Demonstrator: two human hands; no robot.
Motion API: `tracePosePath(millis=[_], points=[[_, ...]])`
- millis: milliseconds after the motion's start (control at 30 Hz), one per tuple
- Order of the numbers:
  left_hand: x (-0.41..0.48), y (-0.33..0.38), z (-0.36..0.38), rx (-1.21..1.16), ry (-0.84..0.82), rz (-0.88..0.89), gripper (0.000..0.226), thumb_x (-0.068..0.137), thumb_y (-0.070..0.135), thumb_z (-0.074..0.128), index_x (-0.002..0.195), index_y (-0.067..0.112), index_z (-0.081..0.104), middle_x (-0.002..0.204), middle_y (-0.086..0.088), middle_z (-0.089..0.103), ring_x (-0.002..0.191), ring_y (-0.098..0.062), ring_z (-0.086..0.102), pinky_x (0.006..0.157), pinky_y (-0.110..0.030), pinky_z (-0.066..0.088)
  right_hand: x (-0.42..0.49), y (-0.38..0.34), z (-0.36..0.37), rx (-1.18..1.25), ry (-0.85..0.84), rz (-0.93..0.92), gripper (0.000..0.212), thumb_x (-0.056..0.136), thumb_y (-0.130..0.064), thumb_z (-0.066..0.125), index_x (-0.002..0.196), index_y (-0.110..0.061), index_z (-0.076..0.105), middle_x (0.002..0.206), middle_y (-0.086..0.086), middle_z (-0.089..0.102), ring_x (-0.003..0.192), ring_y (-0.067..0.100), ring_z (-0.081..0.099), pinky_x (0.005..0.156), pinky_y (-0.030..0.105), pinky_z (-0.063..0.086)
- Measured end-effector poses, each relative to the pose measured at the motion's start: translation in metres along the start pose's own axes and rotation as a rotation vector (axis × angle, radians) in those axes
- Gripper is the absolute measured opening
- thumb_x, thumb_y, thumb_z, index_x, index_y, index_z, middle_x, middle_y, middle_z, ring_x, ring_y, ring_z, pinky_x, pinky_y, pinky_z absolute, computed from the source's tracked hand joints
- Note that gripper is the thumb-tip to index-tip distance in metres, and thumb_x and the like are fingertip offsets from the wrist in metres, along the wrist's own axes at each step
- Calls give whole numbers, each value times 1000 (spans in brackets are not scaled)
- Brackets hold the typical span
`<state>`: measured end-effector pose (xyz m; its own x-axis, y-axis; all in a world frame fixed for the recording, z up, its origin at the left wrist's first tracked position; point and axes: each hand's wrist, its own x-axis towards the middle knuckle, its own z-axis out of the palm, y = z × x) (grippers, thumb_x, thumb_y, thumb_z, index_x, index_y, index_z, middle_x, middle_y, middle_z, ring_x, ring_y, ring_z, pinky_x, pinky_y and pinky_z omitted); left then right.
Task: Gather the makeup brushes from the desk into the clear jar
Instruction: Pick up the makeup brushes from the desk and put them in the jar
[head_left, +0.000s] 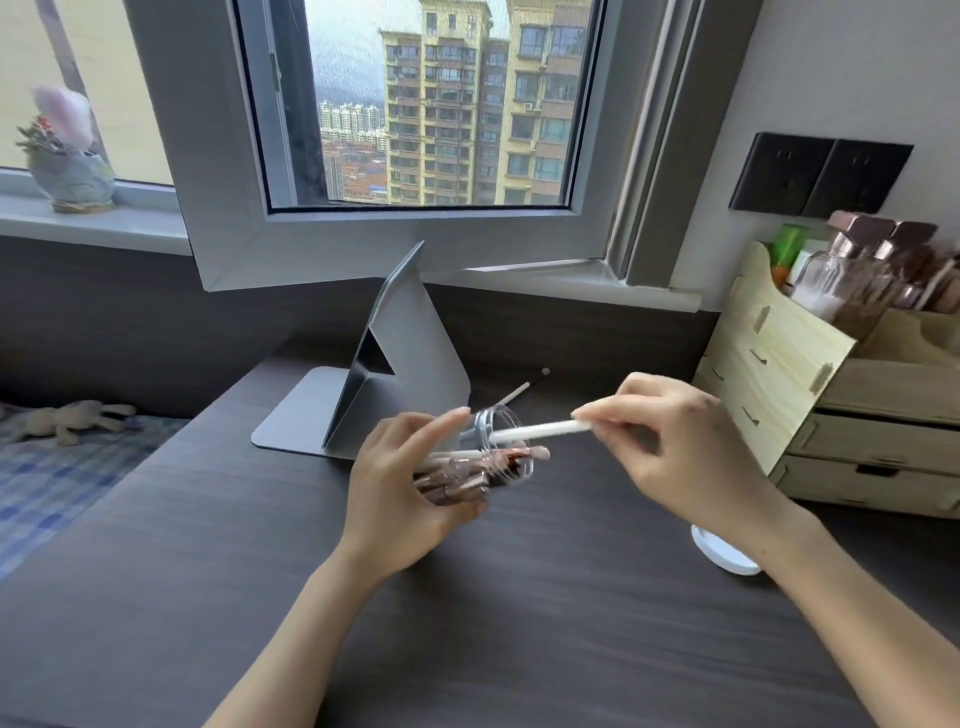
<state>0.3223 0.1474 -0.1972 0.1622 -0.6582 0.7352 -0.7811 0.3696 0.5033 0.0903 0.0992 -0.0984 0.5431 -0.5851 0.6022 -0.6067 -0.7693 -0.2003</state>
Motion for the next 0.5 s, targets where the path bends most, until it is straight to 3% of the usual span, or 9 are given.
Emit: tracePosePath(millis=[100,167,267,400,500], points=[[-2,1,3,76,-80,61,73,52,48,73,122,32,59,100,7,61,92,-10,52,78,-35,51,2,-15,20,12,-196,-46,33,78,3,54,102,-12,70,88,6,66,83,21,59,72,21,41],[-2,1,3,94,-94,91,74,53,49,72,123,31,58,101,5,63,93,-11,52,78,-35,51,4,-20,41,106,-268,-56,29,80,7,51,102,-6,66,94,7,65,88,21,57,76,19,38],[0,1,-1,77,-62,58,76,53,52,72,124,29,57,102,7,64,92,-10,52,79,-29,47,6,-25,62,287,-98,1,9,87,-8,55,91,-4,62,84,-2,60,76,10,52,69,14,36],[1,3,-6,-108,-22,-64,81,50,53,76,125,36,52,102,24,59,93,-16,59,82,-34,49,12,-22,74,269,234,22,23,90,-28,53,81,-9,63,76,-6,55,68,9,47,65,14,37],[0,4,-5,-254,-58,-107,83,49,49,81,125,42,51,104,20,60,97,-17,61,82,-45,53,20,-17,76,512,167,168,19,85,-31,63,76,-15,62,66,-9,51,60,9,47,58,19,39]])
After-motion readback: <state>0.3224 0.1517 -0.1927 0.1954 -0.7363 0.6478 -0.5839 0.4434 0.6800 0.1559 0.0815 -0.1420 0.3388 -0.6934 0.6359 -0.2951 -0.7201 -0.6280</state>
